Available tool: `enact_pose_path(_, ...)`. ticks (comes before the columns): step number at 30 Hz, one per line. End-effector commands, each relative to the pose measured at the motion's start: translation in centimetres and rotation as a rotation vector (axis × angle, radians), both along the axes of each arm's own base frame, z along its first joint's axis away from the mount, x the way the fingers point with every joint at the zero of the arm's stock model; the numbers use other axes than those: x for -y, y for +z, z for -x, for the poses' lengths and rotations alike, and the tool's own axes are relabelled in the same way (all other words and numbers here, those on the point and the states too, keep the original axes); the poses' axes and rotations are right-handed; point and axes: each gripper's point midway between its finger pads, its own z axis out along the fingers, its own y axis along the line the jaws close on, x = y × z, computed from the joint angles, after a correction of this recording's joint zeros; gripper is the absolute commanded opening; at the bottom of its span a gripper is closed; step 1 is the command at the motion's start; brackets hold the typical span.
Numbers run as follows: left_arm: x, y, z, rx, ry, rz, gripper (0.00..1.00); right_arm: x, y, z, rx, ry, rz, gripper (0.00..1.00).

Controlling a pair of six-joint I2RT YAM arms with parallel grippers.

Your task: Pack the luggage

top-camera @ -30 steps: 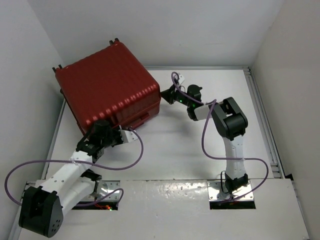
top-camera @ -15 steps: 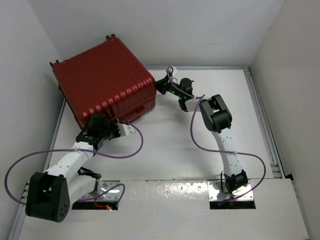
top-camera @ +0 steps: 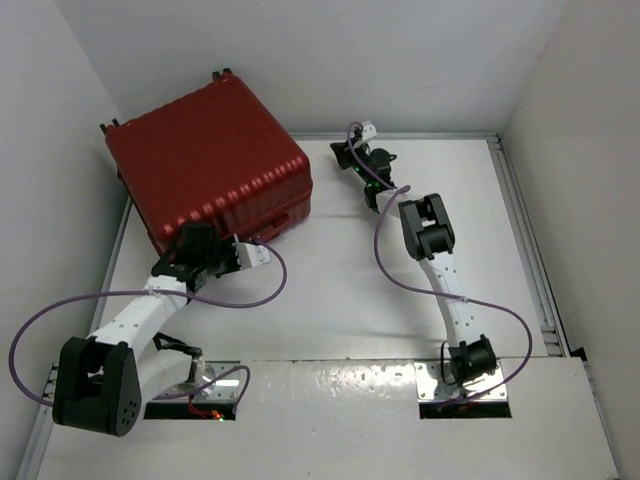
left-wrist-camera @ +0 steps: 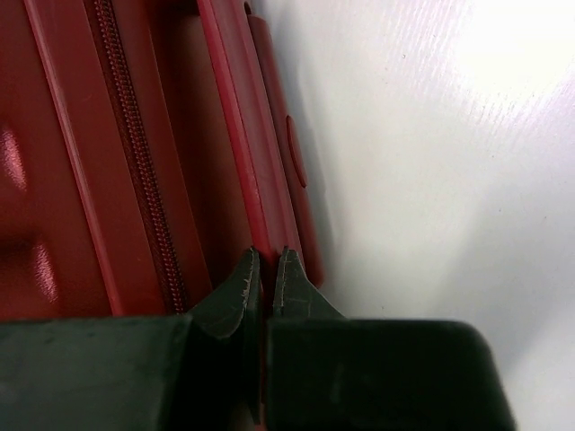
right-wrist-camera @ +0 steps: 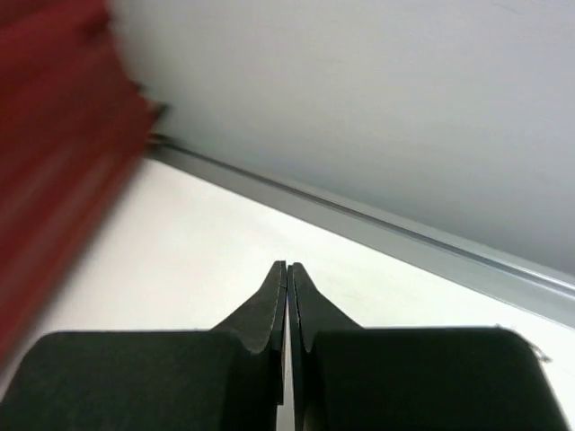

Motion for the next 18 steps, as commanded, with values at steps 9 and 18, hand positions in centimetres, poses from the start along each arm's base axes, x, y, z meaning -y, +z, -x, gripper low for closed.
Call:
enact_pose_path(9,-0.4,5.5,-2.7,0.022,0.166,0.150,0.73,3.7,5.8,4.1,0.049,-0.068,0.008,0.45)
enact_pose_path(18,5.6,23.8,-5.5,0.218,0.269,0.590,1.00,8.8,12.3,17.9,-0.044,-0.019,0.124,0.72)
